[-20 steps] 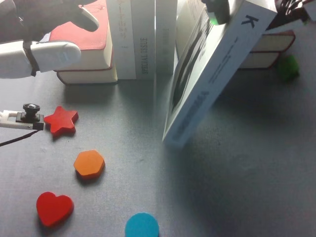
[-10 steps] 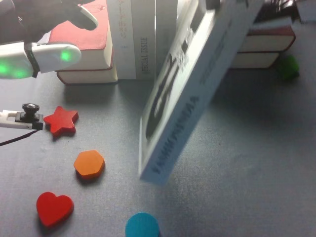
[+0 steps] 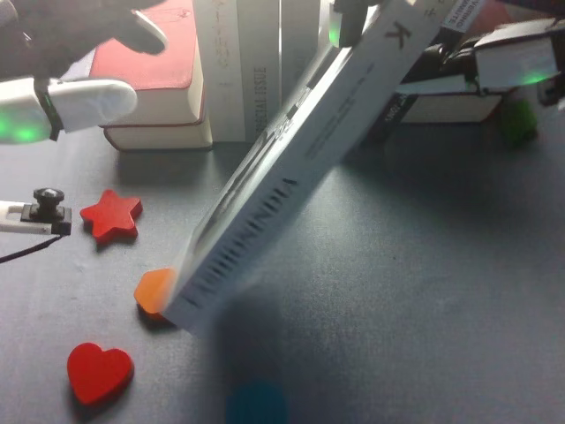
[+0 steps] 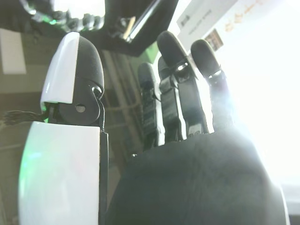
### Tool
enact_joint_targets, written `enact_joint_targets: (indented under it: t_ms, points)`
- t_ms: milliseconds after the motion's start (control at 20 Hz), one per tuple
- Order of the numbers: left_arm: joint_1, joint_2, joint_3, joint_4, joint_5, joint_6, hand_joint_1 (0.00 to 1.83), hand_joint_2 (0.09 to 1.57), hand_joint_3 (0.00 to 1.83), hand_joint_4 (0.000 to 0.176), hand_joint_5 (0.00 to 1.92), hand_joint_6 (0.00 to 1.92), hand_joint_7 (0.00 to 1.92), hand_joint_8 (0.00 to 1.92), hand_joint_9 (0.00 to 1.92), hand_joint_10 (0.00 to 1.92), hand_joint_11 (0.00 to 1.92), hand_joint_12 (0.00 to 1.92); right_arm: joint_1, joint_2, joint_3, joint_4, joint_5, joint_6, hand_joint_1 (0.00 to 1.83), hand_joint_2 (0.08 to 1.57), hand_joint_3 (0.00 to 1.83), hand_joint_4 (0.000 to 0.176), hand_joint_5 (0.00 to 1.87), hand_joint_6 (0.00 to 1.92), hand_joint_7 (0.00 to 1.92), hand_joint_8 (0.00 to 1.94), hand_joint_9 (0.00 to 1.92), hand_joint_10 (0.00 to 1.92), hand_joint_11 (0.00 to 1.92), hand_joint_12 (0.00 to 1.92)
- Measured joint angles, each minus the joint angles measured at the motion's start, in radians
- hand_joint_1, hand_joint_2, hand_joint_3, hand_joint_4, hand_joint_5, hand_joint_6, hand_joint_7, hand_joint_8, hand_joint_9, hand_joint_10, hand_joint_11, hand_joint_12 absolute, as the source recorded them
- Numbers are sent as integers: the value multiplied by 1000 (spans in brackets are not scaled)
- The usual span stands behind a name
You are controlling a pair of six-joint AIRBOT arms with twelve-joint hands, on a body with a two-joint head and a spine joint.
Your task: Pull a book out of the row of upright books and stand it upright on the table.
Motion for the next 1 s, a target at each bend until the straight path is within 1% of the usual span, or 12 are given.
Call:
enact_joint_targets:
  t_ms: [50, 100, 150, 200, 300, 350, 450, 550, 600, 750, 900, 1000]
  points:
    - [5, 0, 0, -8, -3, 0, 1173, 1111, 8, 0, 396, 268, 391, 2, 353, 1014, 0, 1497, -19, -3, 2, 26, 9, -19, 1375, 1118, 0, 0, 962, 788, 992, 1023, 883, 1353, 758, 1491]
    - [8, 0, 0, -6, -2, 0, 1144, 1101, 3, 0, 415, 269, 410, 8, 341, 1013, 0, 1558, -30, -3, 8, 22, 11, -20, 1252, 1110, 4, 0, 952, 943, 1023, 980, 873, 866, 736, 1279]
    - [8, 0, 0, -4, -2, 0, 1144, 1101, 3, 0, 415, 269, 410, 8, 341, 1013, 0, 1558, -35, -2, 8, 27, 9, -21, 1252, 1110, 4, 0, 952, 943, 1023, 980, 873, 866, 736, 1279]
    - [8, 0, 0, -4, -5, 0, 1112, 1080, 0, 0, 453, 275, 448, 17, 339, 1015, 49, 1617, -36, 4, 8, 24, 8, -21, 1141, 1045, 0, 0, 800, 249, 856, 226, 863, 378, 653, 1182]
    - [8, 0, -1, -6, -7, 0, 1081, 1074, 0, 5, 455, 275, 429, 6, 285, 1031, 5, 1618, -36, 10, 8, 29, 13, -21, 1066, 970, 0, 0, 587, 53, 664, 30, 684, 214, 342, 1511]
    - [8, 0, -1, -6, -8, 0, 1101, 1081, 0, 9, 440, 277, 420, 1, 247, 1049, 0, 1625, -36, 10, 8, 33, 14, -21, 1059, 961, 0, 0, 506, 12, 571, 5, 636, 193, 264, 1623]
    - [8, 0, -1, -6, -9, 0, 1115, 1070, 0, 49, 449, 352, 462, 11, 200, 1069, 0, 1670, -38, 20, -1, 35, 15, -21, 1036, 915, 0, 0, 271, 0, 333, 0, 488, 125, 97, 1733]
    - [18, 0, -1, -23, -21, 0, 1122, 1031, 0, 76, 376, 449, 494, 15, 194, 1065, 0, 1662, -49, 27, -2, 38, 18, -20, 942, 873, 0, 0, 77, 0, 182, 0, 359, 52, 3, 1569]
    - [21, 0, -1, -25, -21, 0, 1129, 1012, 0, 73, 372, 504, 515, 22, 206, 1063, 0, 1676, -49, 41, -5, 31, 9, -20, 888, 883, 0, 0, 21, 0, 154, 0, 342, 39, 0, 1507]
    - [21, 3, -5, -31, -25, 0, 1024, 1017, 0, 85, 366, 418, 489, 11, 169, 1038, 0, 1550, -49, 69, -11, 59, 6, -21, 850, 912, 3, 38, 0, 0, 86, 0, 285, 6, 0, 1414]
    - [21, 4, -5, -33, -34, 0, 910, 1033, 0, 132, 400, 268, 443, 0, 154, 1026, 0, 1573, -49, 83, -15, 61, 2, -21, 918, 912, 0, 30, 7, 2, 118, 7, 311, 15, 0, 1481]
    - [21, 4, -5, -42, -42, 0, 922, 1003, 0, 132, 468, 255, 459, 6, 172, 970, 0, 1618, -49, 98, -24, 76, 1, -32, 946, 927, 4, 28, 0, 0, 107, 2, 327, 18, 0, 1449]
